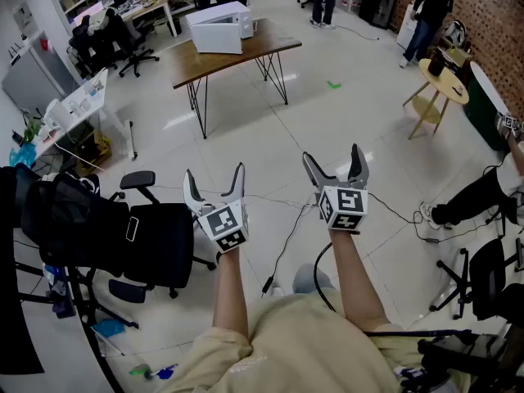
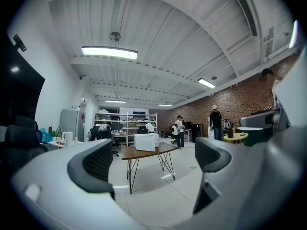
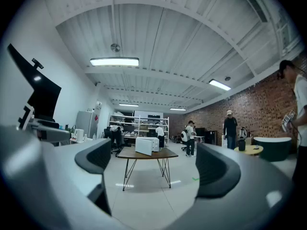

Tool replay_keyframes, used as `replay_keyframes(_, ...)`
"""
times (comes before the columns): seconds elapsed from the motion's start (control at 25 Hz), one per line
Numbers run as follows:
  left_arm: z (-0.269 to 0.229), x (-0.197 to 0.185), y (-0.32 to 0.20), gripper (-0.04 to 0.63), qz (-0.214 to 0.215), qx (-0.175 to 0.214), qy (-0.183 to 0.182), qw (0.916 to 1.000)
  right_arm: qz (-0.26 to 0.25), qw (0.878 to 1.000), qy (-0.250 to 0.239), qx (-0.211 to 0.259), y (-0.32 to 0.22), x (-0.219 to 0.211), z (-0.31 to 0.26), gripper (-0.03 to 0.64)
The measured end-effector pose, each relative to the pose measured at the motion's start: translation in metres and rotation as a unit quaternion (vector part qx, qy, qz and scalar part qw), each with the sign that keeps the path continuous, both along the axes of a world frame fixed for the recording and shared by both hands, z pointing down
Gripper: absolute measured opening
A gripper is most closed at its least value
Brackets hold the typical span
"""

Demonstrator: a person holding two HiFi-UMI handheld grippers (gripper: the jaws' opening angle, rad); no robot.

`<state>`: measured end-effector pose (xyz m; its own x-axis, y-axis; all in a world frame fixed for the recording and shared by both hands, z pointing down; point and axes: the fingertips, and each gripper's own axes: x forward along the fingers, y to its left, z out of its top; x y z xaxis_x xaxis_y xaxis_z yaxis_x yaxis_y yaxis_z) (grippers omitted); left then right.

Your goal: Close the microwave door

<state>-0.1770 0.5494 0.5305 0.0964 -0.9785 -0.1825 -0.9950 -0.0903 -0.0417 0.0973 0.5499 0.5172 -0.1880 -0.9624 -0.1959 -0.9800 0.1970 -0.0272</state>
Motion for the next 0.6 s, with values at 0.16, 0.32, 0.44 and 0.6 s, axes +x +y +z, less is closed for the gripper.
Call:
replay_keyframes(0.16,0.009,0.029,-0.043,0.534,-0.001,-0.003,-0.005,1.0000,-0.009,1.000,0.002,0.008,-0.041,0.023,0.006,0.511)
replay_keyframes(0.32,0.011,0.059,-0.102,0.531,-0.008,-0.015,-0.008,0.9998,-0.020,1.000,-0.001,0.003,-0.100,0.050,0.009,0.511)
replay_keyframes(0.44,0.000,0.085,-0.132,0.529,-0.019,-0.007,-0.006,0.9998,-0.032,0.999,-0.008,0.012,-0.135,0.081,0.000,0.509)
replay_keyframes(0.6,-0.017,0.124,-0.150,0.520,-0.022,0.013,-0.016,0.9995,-0.044,0.999,-0.008,0.022,-0.166,0.118,-0.007,0.508)
